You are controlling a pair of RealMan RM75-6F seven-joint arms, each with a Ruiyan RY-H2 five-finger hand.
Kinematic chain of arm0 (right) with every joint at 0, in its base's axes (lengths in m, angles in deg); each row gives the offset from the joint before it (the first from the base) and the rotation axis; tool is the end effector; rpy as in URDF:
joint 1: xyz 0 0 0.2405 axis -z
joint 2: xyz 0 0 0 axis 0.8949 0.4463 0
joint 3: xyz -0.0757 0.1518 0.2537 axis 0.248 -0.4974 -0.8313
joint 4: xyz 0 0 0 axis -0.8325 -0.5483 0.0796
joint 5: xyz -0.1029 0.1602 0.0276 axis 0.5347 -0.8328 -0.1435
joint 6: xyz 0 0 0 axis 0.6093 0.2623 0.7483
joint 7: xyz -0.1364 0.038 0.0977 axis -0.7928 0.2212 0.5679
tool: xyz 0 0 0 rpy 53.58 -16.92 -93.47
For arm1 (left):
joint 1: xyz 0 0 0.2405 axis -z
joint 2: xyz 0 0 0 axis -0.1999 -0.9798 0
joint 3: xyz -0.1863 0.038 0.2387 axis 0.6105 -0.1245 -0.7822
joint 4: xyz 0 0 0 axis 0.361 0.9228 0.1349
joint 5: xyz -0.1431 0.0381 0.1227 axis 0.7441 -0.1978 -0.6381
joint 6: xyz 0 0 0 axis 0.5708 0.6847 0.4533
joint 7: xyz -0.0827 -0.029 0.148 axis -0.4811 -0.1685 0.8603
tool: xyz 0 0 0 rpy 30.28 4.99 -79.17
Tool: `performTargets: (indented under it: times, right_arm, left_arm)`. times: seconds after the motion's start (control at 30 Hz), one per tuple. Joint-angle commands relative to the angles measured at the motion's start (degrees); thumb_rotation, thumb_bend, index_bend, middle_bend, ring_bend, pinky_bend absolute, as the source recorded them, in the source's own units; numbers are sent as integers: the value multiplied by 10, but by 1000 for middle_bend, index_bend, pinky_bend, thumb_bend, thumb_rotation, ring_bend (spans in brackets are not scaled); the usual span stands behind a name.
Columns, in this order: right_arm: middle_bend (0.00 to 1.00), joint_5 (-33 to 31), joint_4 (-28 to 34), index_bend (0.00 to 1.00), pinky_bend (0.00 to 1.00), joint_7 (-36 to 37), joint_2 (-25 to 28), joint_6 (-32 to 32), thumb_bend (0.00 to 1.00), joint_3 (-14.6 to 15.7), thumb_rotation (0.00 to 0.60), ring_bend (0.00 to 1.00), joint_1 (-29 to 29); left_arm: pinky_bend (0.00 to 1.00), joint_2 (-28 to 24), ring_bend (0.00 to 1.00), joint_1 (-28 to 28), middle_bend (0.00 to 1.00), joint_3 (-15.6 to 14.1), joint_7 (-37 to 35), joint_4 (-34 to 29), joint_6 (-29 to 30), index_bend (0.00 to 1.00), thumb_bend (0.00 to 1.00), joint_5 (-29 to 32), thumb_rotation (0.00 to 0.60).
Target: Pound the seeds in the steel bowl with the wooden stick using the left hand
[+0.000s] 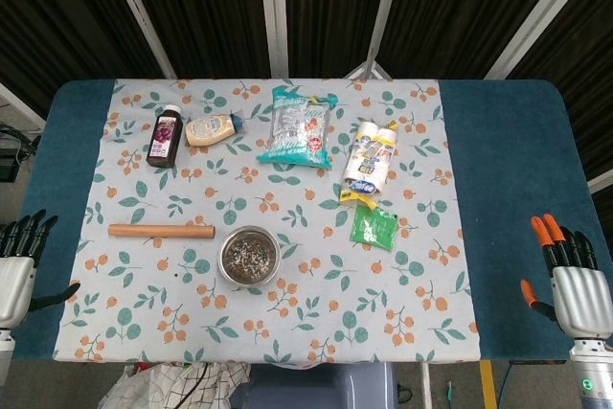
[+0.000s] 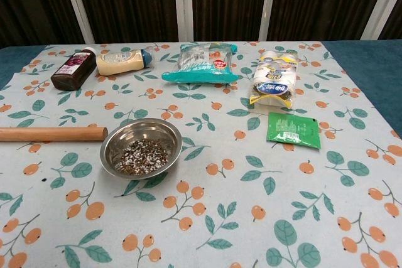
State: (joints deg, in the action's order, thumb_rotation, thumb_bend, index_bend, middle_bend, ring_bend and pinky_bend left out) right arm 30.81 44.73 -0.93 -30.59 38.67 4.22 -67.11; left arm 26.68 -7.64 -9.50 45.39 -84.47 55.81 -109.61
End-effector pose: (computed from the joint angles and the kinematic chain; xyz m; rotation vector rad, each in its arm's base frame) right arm -0.3522 -0.2074 0.1990 1.3643 -0.8612 0.8403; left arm -0.3432 0.2047 0.1857 -1.3697 -0.8945 -0.8326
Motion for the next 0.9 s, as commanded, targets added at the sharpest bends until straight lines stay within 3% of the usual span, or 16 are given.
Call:
performTargets:
  times: [0.03,0.17,0.33,0.5,0.9]
  right_arm:
    - [0,-3,1,0,0,3,1,-1,370,-1,600,0,0]
    - [0,-3,2,0,0,2,2,-5,370,-1,600,0,-2]
    - [0,-7,3,0,0,2,2,-8,370,-2,600,0,-2]
    - [0,-14,4,0,0,5,4,-14,370,-2,600,0,-3]
    - [0,-18,8,0,0,10,8,-17,370,-2,600,0,-2]
  left_arm:
    - [0,-5,0,10,0,6,7,-12,-22,0,74,19,600]
    - [0,-10,0,39,8,28,34,-31,-65,63,84,60,600]
    - [0,4,0,84,156,60,89,-35,-108,243,123,107,600]
    - [0,39,0,129,252,78,156,-26,-142,294,158,141,600]
    - [0,134,0,197,281,84,252,32,-194,364,204,219,600]
